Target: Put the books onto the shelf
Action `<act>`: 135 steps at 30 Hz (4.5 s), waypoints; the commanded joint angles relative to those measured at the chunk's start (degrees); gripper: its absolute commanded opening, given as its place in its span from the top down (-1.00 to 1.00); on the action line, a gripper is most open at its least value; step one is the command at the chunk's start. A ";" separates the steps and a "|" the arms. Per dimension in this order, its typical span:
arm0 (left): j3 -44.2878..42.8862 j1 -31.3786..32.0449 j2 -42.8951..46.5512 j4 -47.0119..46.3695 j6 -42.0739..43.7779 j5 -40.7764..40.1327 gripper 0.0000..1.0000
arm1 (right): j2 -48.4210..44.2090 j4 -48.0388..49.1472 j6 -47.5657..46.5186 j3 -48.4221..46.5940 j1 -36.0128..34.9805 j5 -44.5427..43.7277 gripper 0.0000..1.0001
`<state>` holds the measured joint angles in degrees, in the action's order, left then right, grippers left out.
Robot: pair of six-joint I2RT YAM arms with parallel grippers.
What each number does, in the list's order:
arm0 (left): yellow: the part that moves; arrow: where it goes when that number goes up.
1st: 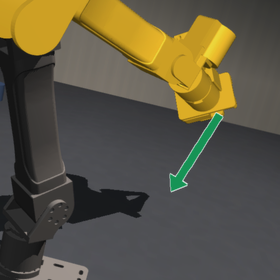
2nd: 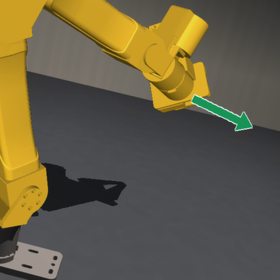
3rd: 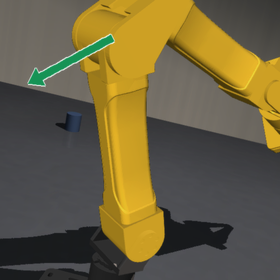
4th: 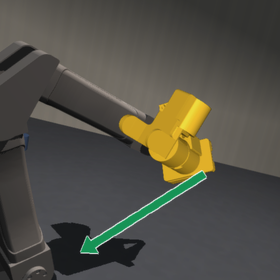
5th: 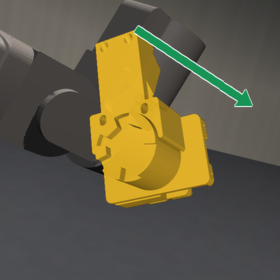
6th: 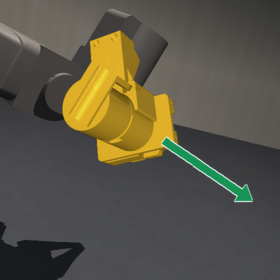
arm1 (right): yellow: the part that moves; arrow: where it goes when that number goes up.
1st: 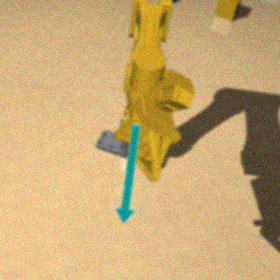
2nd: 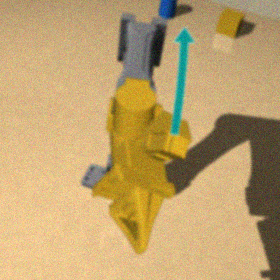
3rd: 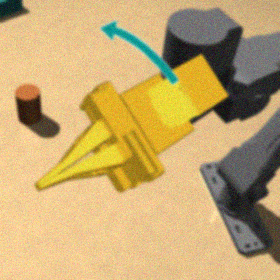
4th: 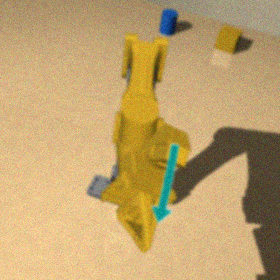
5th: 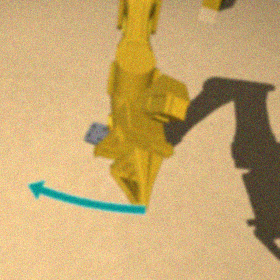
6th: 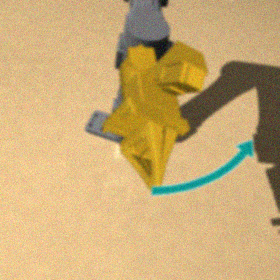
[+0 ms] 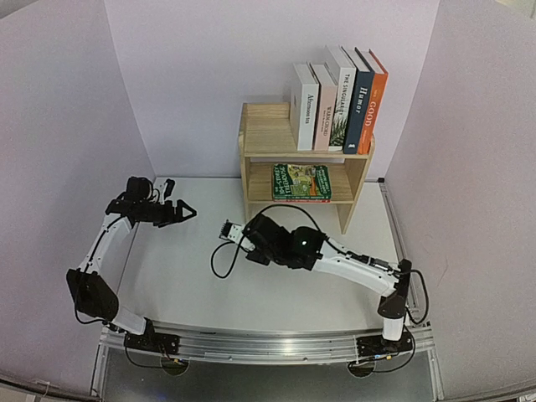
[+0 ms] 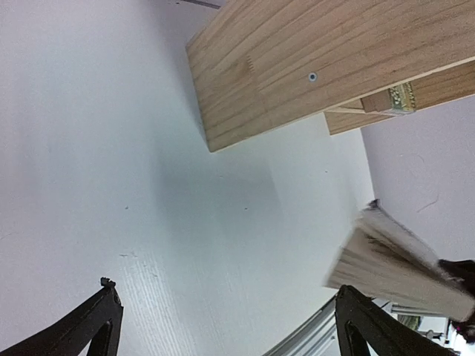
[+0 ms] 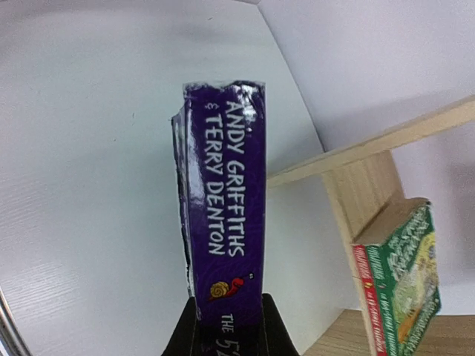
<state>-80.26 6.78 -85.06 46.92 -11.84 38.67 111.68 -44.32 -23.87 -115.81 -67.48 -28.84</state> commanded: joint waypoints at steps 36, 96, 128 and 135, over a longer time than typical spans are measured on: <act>1.32 -0.68 2.85 2.04 3.84 -3.72 -0.99 | -3.80 22.00 -51.04 -0.17 22.60 -6.92 1.00; 2.38 -1.05 1.91 1.84 3.30 -2.32 -0.99 | -1.97 20.11 -50.48 7.68 28.42 3.45 0.10; 3.36 -1.19 2.25 1.43 3.53 -2.29 -0.99 | -6.70 7.97 -45.28 8.75 28.65 5.37 0.21; 3.53 -1.18 2.54 1.47 3.49 -2.70 -0.99 | -4.58 7.97 -44.94 6.74 29.64 5.12 0.43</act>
<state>-76.96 5.93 -84.27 49.49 -8.88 35.94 107.61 -36.09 -69.58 -107.44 -38.79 -23.51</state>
